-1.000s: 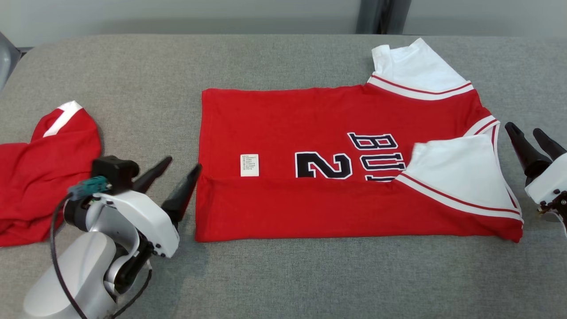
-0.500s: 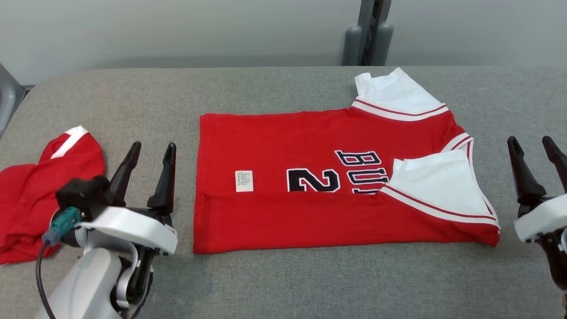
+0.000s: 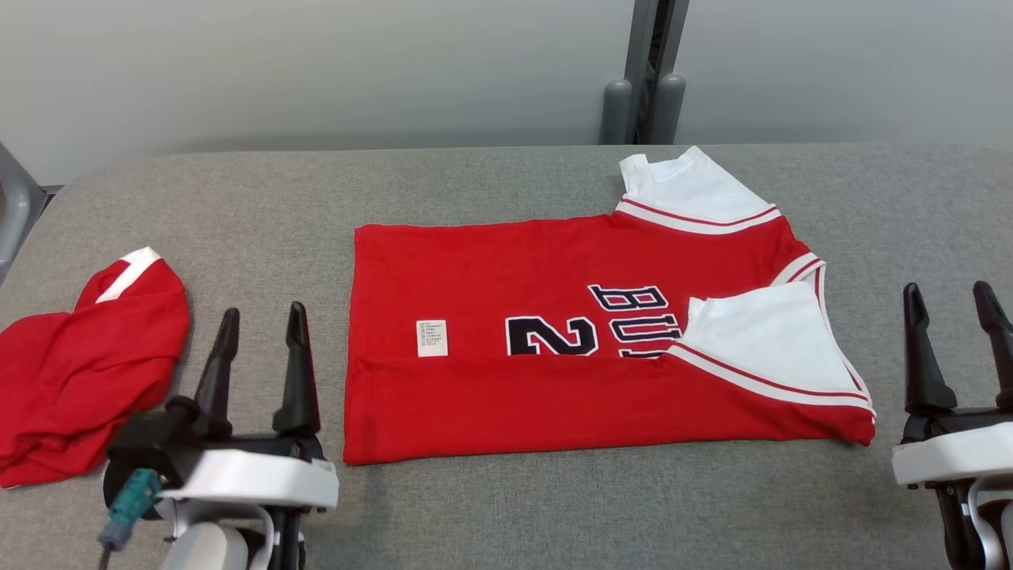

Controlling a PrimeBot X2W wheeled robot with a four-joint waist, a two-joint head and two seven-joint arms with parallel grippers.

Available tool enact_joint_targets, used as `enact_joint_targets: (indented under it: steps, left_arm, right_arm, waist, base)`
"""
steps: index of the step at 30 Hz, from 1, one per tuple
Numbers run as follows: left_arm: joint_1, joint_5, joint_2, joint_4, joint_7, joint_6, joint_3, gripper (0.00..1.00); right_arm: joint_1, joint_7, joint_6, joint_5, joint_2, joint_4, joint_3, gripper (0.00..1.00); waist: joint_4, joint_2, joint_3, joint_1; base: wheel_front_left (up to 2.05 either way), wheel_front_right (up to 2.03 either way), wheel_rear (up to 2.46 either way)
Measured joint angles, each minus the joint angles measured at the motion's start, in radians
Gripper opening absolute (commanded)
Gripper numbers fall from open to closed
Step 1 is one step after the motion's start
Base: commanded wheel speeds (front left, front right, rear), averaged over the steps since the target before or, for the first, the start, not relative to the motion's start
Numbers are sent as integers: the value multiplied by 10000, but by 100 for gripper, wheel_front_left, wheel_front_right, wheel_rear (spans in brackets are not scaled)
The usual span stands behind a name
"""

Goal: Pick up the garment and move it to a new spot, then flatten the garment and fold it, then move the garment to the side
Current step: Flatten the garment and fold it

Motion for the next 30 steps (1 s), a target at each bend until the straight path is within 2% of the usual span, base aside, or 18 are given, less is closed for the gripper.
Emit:
enact_joint_targets:
  steps: [7,19,24,28,30]
  left_arm:
    - [670,1227,-690,326,0,-637,445,100]
    - [810,2203,-991,1802,2,-1285,644,100]
    - [744,2197,-1005,2631,0,-1465,382,100]
    - [445,2163,-1009,3710,113,-1452,86,100]
    - [291,2021,-1018,4128,245,-1304,52,100]
  right_arm:
    - [595,-29,0,-608,625,-299,-343,100]
    - [941,-29,0,-823,1110,-238,-629,100]
    - [933,-29,0,-796,1104,-119,-629,100]
    - [949,-29,0,-773,1041,-75,-671,100]
    - [950,-29,0,-731,1030,-56,-681,100]
  waist:
    - [31,0,-70,0]
    - [80,0,-30,-1]
    - [40,0,22,0]
    - [21,0,93,-1]
    - [2,0,113,0]
  base:
    - [0,0,0]
    - [0,0,0]
    - [0,0,0]
    - [0,0,0]
    - [0,0,0]
